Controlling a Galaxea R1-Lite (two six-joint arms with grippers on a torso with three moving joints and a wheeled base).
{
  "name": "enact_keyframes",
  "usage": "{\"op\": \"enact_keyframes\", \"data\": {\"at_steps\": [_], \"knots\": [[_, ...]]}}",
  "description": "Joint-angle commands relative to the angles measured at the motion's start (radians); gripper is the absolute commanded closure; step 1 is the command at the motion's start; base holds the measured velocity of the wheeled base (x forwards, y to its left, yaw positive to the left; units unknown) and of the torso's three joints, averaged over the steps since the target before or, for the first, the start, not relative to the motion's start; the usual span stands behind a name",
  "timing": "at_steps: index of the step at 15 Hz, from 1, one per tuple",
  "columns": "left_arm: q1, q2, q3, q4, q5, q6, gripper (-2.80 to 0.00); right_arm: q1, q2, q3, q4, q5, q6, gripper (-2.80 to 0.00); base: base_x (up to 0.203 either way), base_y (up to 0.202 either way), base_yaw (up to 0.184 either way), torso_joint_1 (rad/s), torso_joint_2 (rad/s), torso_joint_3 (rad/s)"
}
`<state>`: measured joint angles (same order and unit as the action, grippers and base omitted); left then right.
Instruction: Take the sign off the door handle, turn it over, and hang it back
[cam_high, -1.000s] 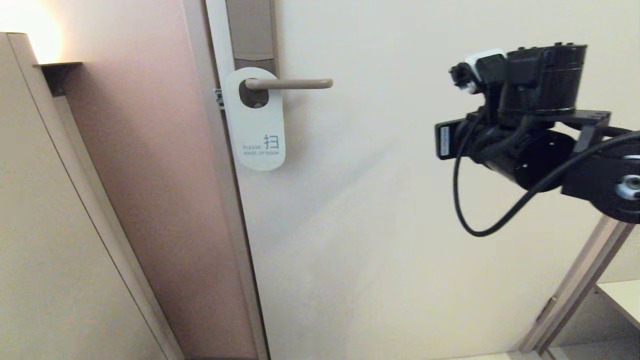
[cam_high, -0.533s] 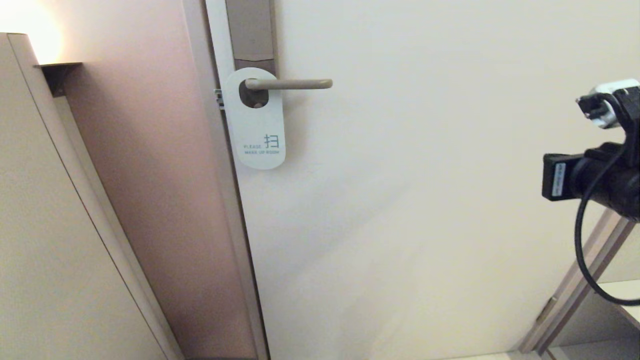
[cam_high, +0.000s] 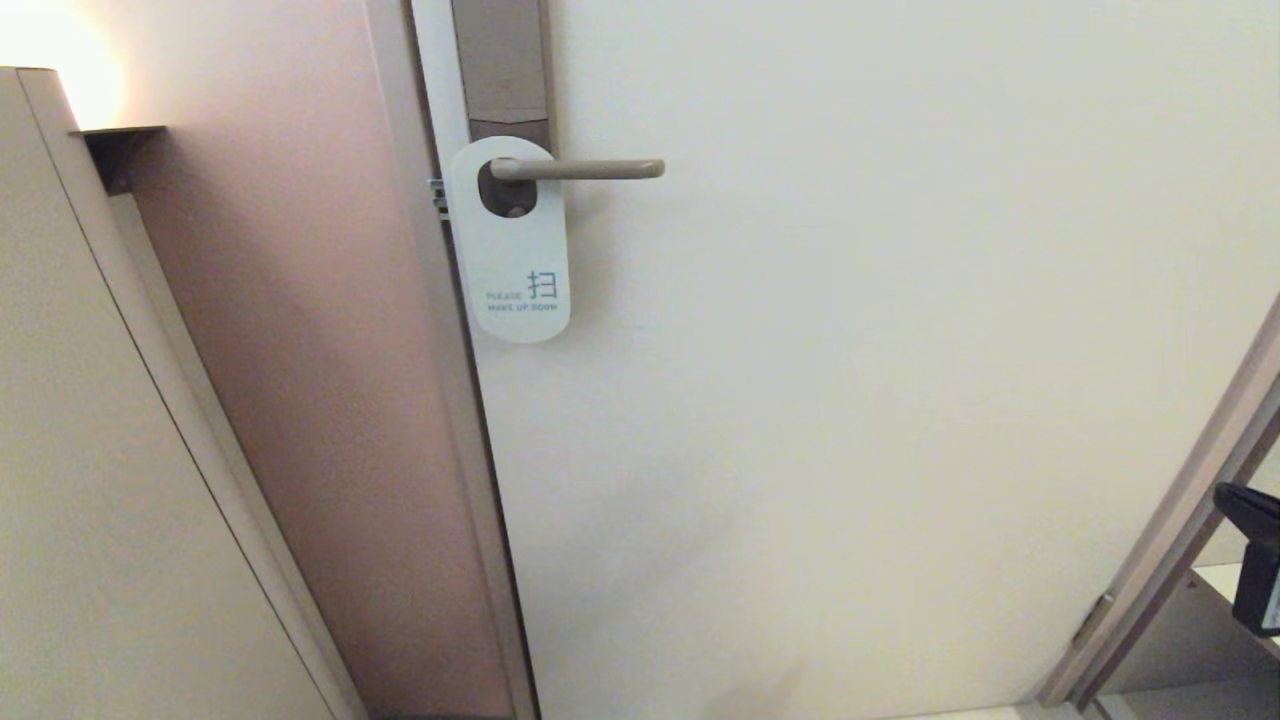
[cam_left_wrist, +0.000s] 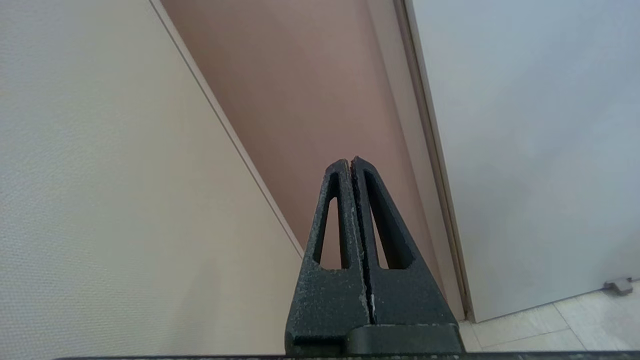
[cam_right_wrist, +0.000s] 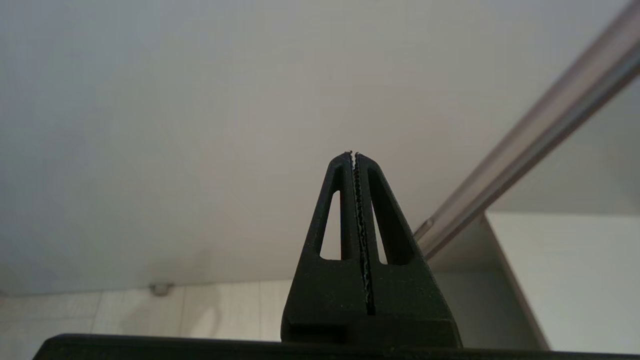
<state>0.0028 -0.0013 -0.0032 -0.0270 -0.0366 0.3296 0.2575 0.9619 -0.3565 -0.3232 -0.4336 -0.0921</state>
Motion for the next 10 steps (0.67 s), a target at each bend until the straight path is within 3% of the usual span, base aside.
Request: {"op": "enact_keyframes", "data": {"at_steps": [1,6,10], "knots": [[0.0,0.001,0.0,-0.001,0.0,0.002,0.0,-0.031,-0.088,0.087,-0.01,0.011,0.004,0.0,0.0,0.0,0.0,0.0,0.0,0.0],[0.0,0.001,0.001,-0.001,0.0,0.002,0.0,-0.178,-0.332,0.291,-0.016,0.266,-0.003,0.0,0.0,0.0,0.0,0.0,0.0,0.0],[0.0,0.001,0.0,-0.001,0.0,0.002,0.0,-0.218,-0.51,0.352,0.04,0.362,-0.012,0.0,0.0,0.0,0.0,0.0,0.0,0.0]]}}
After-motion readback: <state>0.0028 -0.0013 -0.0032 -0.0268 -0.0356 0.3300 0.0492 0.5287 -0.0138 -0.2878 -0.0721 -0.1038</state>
